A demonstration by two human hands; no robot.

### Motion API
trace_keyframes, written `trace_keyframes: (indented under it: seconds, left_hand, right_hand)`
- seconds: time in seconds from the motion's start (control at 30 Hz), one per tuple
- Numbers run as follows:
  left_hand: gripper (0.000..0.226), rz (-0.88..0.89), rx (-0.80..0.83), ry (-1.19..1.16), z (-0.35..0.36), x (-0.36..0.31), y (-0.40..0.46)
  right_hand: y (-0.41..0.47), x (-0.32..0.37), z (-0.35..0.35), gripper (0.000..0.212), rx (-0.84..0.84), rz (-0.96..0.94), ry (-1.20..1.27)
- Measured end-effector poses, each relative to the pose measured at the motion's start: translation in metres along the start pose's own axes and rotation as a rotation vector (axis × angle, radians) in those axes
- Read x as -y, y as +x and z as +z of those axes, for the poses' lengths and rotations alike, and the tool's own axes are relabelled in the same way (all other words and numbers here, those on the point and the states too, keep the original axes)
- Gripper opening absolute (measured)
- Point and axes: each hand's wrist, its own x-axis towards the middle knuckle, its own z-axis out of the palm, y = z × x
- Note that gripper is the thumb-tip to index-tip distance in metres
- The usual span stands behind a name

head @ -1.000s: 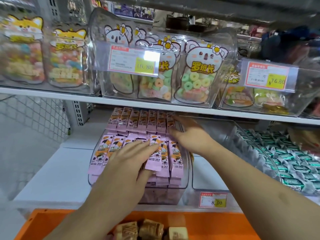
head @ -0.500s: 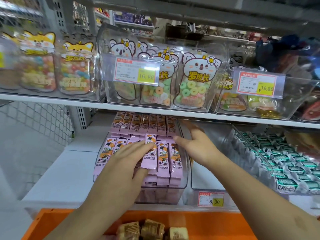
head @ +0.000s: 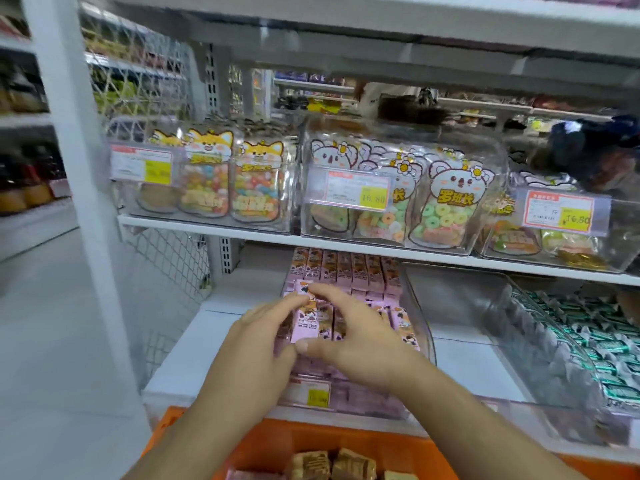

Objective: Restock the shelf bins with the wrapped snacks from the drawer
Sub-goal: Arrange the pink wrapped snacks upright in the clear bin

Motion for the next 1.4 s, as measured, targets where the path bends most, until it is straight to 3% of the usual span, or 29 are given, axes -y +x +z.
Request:
trace_keyframes:
  seconds: [0.1, 0.33, 0.73, 1.03, 1.2, 1.4]
  left_hand:
    - [0.071, -0.027, 0.036, -0.028, -0.007, 0.013, 0.004]
    - [0.101, -0.153, 0.224, -0.067, -0.010, 0.038, 0.012]
    - [0.091, -0.159, 0.160, -0.125, -0.008, 0.052, 0.019]
    - [0.086, -0.105, 0.151, -0.102, -0.021, 0.055, -0.001]
    - [0.061, -0.084, 0.241, -0.009, -0.040, 0.067, -0.028]
    - [0.071, -0.178, 0.439, 0.119, -0.041, 0.090, -0.083]
  right_hand:
    - [0.009, 0.007, 0.011, 0.084, -0.004, 0.008, -0.037]
    - [0.024, 0.002, 0.031, 0.087, -0.022, 0.012, -0.197]
    - [0.034, -0.001, 0.049, 0.088, -0.078, -0.019, -0.316]
    - [0.003, 0.007, 0.038, 0.090, -0.109, -0.028, -0.269]
    - [-0.034, 0.024, 0.040, 0.075, -0.124, -0.066, -0.228]
    - [-0.080, 0.017, 0.103, 0.063, 0.006, -0.050, -0.125]
